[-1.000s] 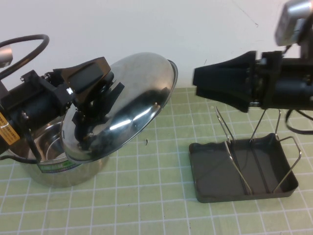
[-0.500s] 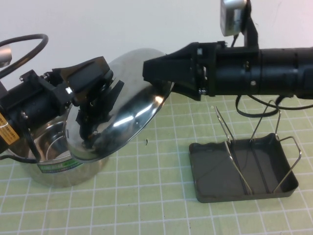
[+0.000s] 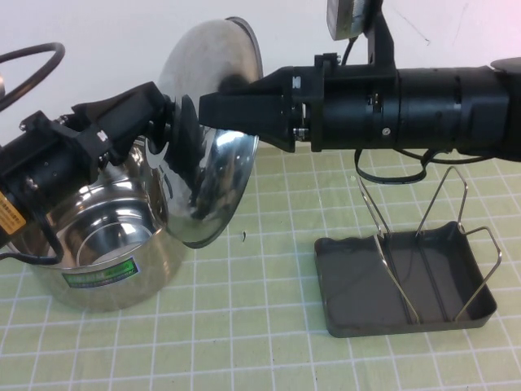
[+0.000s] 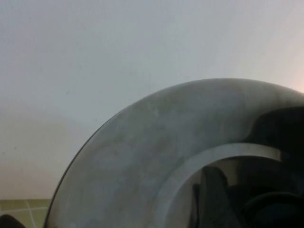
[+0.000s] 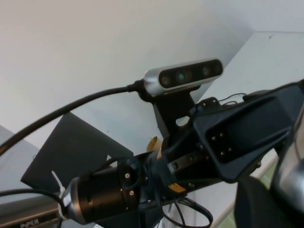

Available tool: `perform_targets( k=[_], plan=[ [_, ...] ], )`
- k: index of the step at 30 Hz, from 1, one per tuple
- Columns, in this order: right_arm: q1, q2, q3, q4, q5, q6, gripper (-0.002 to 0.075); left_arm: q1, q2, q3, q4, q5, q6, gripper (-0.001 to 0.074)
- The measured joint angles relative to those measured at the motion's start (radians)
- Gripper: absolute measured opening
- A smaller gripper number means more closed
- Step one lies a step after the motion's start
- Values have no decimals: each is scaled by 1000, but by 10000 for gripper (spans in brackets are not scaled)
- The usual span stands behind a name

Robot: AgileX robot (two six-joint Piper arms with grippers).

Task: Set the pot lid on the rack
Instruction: Hand over the pot lid

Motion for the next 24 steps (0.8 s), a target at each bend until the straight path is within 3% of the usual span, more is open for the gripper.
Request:
perform_targets(
  k=[7,13,17,24],
  plan=[
    [0,0,0,0,11,-58,48,0,0,0,0,-2,-2,330],
    [5,-4,0,-35,-7,-176,46,0,0,0,15,-17,-2,566],
    [5,-29,0,-63,-33,-190,46,-2,0,0,27,-36,14,612],
    [5,-142,0,-397,-177,-60,45,54,0,0,34,-50,22,619]
  ],
)
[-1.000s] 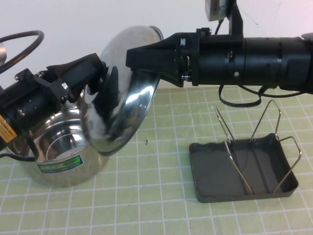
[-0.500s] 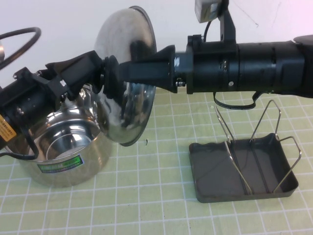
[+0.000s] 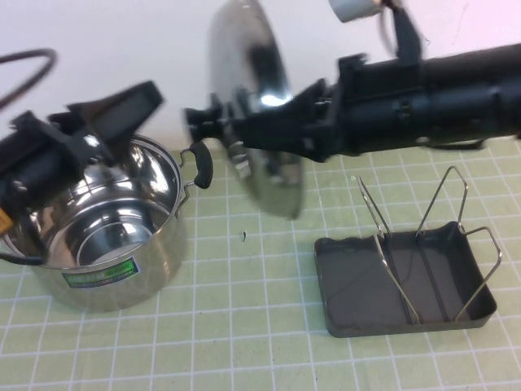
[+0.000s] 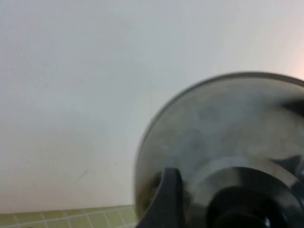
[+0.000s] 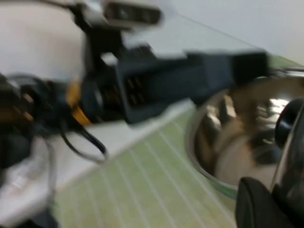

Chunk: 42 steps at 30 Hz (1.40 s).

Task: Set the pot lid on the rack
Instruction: Place the pot lid on the pot rack

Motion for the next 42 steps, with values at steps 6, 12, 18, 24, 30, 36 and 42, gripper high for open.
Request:
perform_targets(
  k=[6,12,18,24,30,36,42],
  plan=[
    [0,-151,0,-399,-18,221,45,178,-16,0,67,0,-96,440],
    [0,-310,40,-726,17,481,45,304,-23,0,182,0,-126,60],
    [0,-336,260,-788,-124,533,45,288,-27,0,222,-3,-122,13],
    [0,-321,376,-779,-282,533,45,254,-27,0,290,-3,-68,4],
    [0,-298,385,-751,-337,520,45,239,-27,0,330,-9,-55,2],
    [0,-270,385,-731,-332,516,45,239,-27,0,366,-11,-55,2],
    [0,-251,385,-731,-306,514,55,239,-27,0,401,-11,-54,1]
  ],
)
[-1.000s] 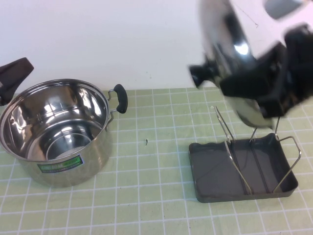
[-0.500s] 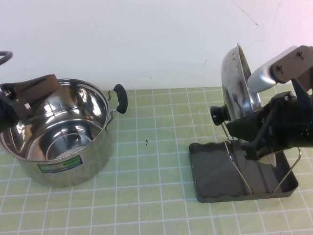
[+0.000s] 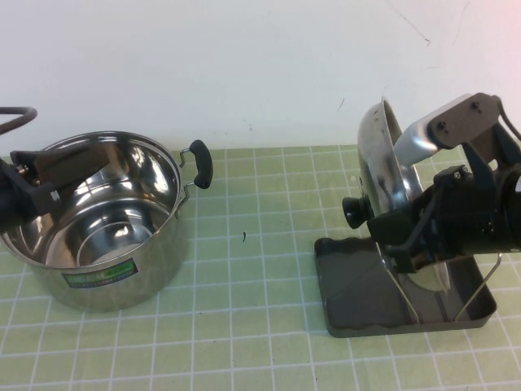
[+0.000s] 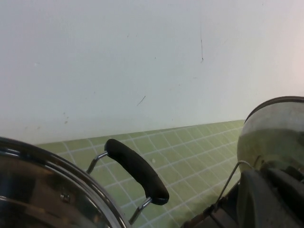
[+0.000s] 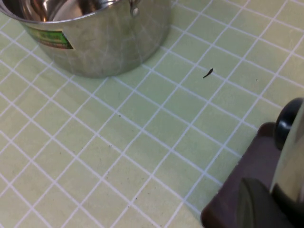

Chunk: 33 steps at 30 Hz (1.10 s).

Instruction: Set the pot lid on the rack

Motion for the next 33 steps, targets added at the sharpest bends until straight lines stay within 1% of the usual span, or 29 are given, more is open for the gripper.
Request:
perform_targets(
  k=[2,8,10,12,14,17,19,22,24,26,30,33],
  plan=[
    [0,6,0,0,0,-4,89,0,0,0,2,0,0,2],
    [0,6,0,-34,-8,-19,274,0,0,0,6,0,6,1],
    [0,3,0,-51,-4,-20,298,0,0,0,6,0,8,2],
    [0,-16,0,-67,12,-22,301,2,-4,0,8,0,9,1],
    [0,-57,0,-86,29,-22,286,20,-20,0,10,0,10,1],
    [0,-168,0,-137,37,-22,233,52,-74,0,20,31,11,2],
    [0,-273,1,-189,42,-22,185,65,-130,0,53,99,11,1],
    [0,-442,27,-301,42,14,122,72,-238,0,149,262,-16,1],
    [0,-574,74,-377,33,72,84,72,-323,10,229,353,-55,1],
    [0,-693,147,-417,7,128,58,72,-406,33,285,426,-94,1],
    [0,-943,300,-438,-78,190,35,72,-547,119,371,562,-154,1],
    [0,-1071,383,-441,-101,198,31,76,-634,192,391,640,-189,1]
  ],
)
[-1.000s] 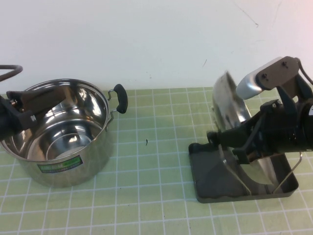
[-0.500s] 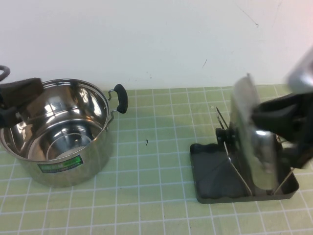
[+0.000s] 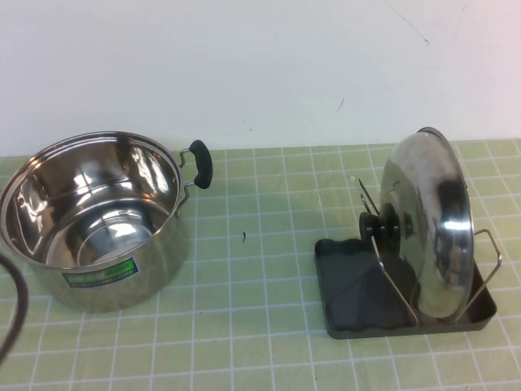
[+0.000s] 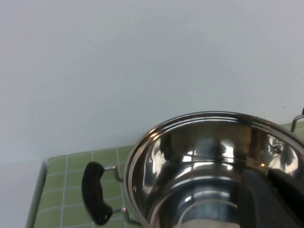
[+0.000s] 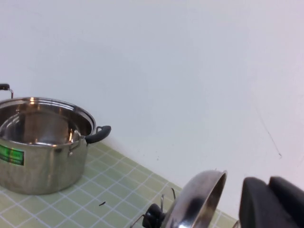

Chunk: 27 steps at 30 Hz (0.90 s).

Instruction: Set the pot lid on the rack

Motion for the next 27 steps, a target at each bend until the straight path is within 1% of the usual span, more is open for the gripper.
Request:
perform_targets(
  k=[5,12,17,27],
  plan=[
    [0,-86,74,0,4,8,31,2,-103,107,9,38,-16,1],
    [0,-90,101,0,8,10,31,2,-118,207,13,-3,-16,1],
    [0,-90,111,0,25,10,31,2,-118,236,15,-42,-16,1],
    [0,-90,116,0,48,10,30,2,-118,263,17,-49,-18,1]
  ],
)
